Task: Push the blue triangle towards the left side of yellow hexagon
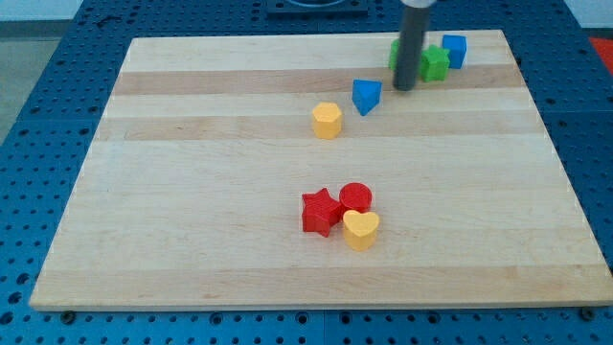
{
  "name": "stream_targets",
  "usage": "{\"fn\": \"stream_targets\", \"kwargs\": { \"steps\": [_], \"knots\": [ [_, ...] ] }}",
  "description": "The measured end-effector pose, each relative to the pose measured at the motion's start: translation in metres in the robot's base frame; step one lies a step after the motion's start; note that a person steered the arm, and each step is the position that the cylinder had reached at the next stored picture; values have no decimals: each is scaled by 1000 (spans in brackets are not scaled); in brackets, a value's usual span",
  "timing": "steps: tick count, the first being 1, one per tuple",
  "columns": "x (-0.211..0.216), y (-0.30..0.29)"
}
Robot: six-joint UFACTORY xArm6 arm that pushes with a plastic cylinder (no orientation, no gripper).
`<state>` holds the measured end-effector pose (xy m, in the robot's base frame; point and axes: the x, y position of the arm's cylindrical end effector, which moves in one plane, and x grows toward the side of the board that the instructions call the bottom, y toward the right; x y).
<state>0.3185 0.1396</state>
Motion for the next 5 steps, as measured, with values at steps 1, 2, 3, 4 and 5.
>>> {"fn": "stream_targets", "kwargs": {
  "steps": [1, 2, 3, 4, 5],
  "knots": [
    [31, 4],
    [22, -45],
    [3, -75],
    [0, -106],
    [0, -133]
  ]
}}
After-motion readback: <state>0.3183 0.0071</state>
